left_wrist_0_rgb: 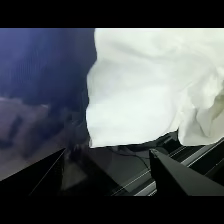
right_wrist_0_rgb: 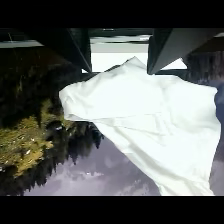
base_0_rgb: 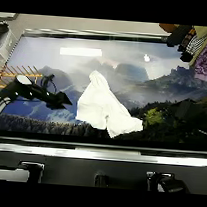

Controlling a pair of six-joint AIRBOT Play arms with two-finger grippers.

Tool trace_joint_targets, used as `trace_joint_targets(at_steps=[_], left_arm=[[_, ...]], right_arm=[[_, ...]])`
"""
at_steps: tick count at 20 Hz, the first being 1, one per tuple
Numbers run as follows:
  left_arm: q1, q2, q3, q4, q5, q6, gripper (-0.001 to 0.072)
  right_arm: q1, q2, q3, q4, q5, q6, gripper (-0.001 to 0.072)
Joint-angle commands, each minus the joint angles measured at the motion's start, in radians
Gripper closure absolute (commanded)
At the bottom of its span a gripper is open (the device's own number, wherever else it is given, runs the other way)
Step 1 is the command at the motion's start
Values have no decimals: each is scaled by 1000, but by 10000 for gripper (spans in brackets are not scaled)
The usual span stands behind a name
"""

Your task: Fold the clothes and pants, and hang the long-sleeved shirts on hangers.

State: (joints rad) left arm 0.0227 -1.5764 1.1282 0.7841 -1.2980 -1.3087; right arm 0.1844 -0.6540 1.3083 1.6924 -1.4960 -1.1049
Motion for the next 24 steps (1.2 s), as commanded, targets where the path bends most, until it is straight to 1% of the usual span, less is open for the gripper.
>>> trace_joint_targets(at_steps=[1,5,7,11,12,13,14,15,17,18,19,20,21,22,23,24], left_arm=[[-63,-14,-116,-56,94,83,108],[-141,-45,-117,-59,185,83,108],[-163,-60,-116,-60,217,82,108],[-182,-96,-116,-90,217,83,120],[-185,-103,-116,-115,214,84,238],[-186,-105,-116,-130,214,92,538],[-186,-103,-116,-147,214,105,693],[-183,-101,-116,-165,213,106,692],[-173,-98,-115,-176,193,105,692],[-167,-97,-116,-175,179,105,692],[-164,-95,-115,-175,164,105,692],[-159,-95,-115,-176,146,105,692],[-155,-95,-116,-175,134,105,692],[-153,-95,-116,-175,123,105,692],[-153,-95,-116,-175,115,105,692],[-153,-95,-115,-175,110,105,692]], right_arm=[[1,1,0,36,3,29,288],[1,1,0,57,3,30,288],[1,1,0,78,3,47,288],[1,1,0,88,11,56,288],[1,1,0,83,27,55,288],[1,1,0,68,56,65,288],[1,1,0,31,93,119,288],[1,1,0,-36,138,229,288],[-3,-11,1,-198,187,506,290],[-24,-30,1,-243,188,601,292],[-78,-62,1,-235,193,620,292],[-157,-100,2,-174,203,574,292],[-272,-150,2,-41,212,482,292],[-398,-204,2,131,211,372,292],[-535,-270,1,356,196,196,288],[-645,-336,1,530,159,12,277]])
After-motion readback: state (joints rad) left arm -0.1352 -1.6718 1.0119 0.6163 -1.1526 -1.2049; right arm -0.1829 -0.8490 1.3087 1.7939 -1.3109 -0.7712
